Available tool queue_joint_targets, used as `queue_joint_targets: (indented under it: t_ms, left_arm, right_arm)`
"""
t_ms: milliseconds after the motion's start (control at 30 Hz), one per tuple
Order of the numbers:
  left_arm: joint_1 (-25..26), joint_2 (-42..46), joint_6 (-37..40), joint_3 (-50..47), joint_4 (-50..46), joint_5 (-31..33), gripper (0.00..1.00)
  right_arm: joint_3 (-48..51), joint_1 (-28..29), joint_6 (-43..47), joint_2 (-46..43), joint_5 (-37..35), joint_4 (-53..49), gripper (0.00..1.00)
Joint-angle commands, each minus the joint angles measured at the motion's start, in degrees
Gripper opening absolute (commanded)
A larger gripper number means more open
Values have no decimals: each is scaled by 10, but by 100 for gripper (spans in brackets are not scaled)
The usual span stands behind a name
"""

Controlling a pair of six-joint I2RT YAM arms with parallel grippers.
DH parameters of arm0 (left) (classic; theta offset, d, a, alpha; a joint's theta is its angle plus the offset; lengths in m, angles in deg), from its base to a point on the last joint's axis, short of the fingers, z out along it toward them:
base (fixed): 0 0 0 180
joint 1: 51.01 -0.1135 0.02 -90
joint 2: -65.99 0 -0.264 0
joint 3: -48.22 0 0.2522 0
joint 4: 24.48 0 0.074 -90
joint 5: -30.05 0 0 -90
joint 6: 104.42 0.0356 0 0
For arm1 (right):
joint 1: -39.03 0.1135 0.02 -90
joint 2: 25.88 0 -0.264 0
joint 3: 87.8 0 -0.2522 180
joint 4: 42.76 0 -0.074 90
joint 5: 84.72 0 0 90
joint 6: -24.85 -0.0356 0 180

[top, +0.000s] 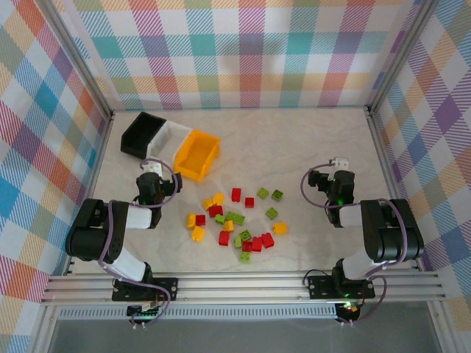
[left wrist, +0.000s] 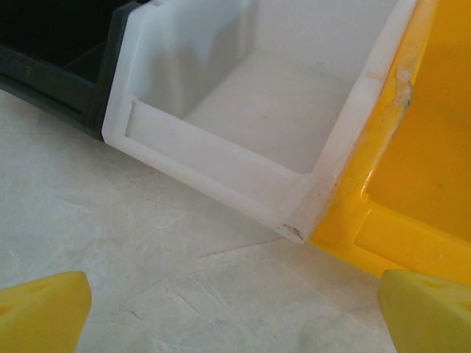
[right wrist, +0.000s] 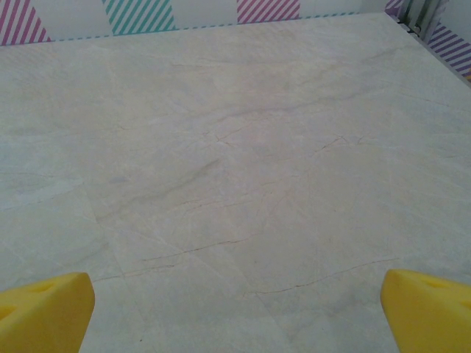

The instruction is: Sort the legos into containers by color

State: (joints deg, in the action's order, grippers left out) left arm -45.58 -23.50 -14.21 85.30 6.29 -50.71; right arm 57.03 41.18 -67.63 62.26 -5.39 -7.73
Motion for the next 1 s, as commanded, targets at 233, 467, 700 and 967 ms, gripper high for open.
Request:
queue_joint_targets:
  t_ms: [233, 467, 700, 967]
  left_arm:
    - [-6, 201, -18, 51, -156, -12, 100]
    - [-7, 296, -363, 132, -347, 154, 100]
    - [-9, 319, -404, 189, -460, 98, 100]
    - [-9, 320, -445, 258, -594, -23, 100]
  right_arm:
    - [-167, 32, -42, -89, -37, -343, 100]
    - [-284, 125, -277, -71, -250, -538, 100]
    - [-369, 162, -321, 41, 28, -540, 100]
    - [-532, 271, -456, 203, 139, -561, 100]
